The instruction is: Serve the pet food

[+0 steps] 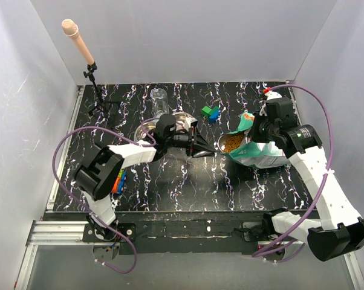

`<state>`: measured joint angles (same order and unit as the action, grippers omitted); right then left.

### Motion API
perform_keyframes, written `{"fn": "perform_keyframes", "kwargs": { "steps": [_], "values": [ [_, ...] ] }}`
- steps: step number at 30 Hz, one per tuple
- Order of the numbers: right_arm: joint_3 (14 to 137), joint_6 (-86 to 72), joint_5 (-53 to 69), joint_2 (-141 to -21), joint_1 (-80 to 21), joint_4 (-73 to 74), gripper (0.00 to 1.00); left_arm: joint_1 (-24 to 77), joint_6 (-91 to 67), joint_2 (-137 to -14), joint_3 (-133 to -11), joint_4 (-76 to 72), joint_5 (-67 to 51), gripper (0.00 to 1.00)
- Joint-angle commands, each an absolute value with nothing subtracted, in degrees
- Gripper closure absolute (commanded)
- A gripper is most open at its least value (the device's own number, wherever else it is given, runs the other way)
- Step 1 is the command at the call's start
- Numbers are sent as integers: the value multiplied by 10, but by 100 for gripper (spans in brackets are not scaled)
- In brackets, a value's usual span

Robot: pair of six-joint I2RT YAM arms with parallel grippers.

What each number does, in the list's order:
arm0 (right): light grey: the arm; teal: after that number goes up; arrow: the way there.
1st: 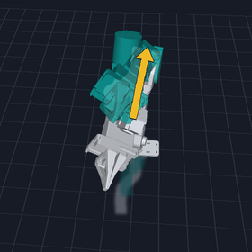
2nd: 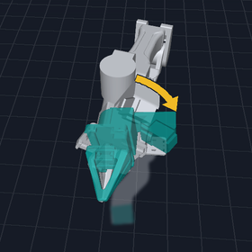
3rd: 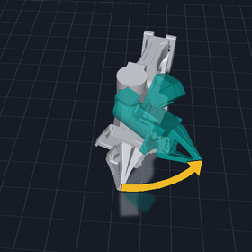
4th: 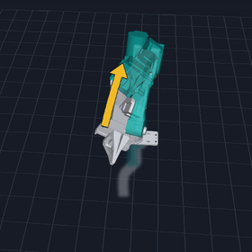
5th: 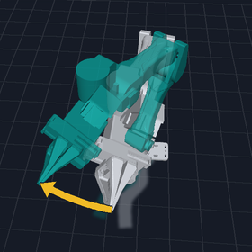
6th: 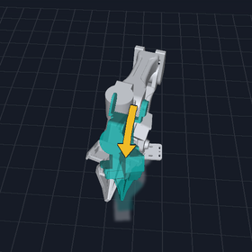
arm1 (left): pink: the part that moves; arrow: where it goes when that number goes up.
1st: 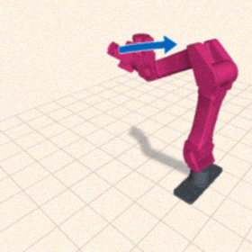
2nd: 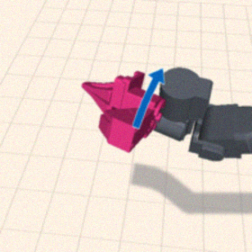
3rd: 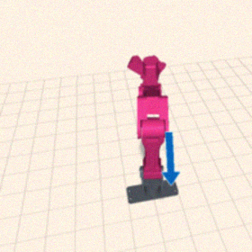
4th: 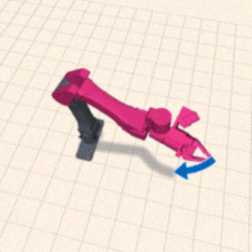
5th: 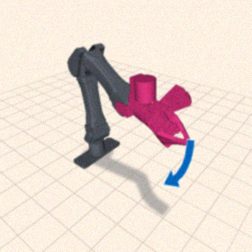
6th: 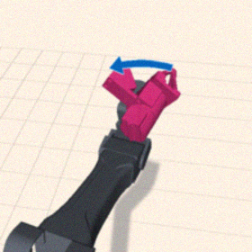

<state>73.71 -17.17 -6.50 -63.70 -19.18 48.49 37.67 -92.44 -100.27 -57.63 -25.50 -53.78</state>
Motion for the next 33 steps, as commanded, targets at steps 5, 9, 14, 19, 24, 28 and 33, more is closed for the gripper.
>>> {"fn": "perform_keyframes", "kwargs": {
  "steps": [5, 9, 14, 19, 24, 28, 33],
  "values": [
    [799, -188, -82, -647, -182, 519, 99, 353, -1088, -994, -472, -572, -501, 100],
    [801, -184, -74, -649, -182, 511, 99, 355, -1069, -1085, -558, -549, -533, 100],
    [807, -185, -65, -661, -181, 510, 99, 345, -987, -1011, -538, -395, -538, 100],
    [815, -184, -68, -661, -181, 511, 99, 347, -1087, -1115, -563, -573, -540, 100],
    [814, -171, -76, -661, -180, 515, 99, 316, -995, -983, -491, -396, -538, 100],
    [809, -171, -86, -655, -180, 517, 99, 314, -1001, -972, -513, -380, -545, 100],
    [809, -168, -102, -655, -180, 524, 99, 314, -903, -939, -557, -182, -548, 100]
  ]
}}
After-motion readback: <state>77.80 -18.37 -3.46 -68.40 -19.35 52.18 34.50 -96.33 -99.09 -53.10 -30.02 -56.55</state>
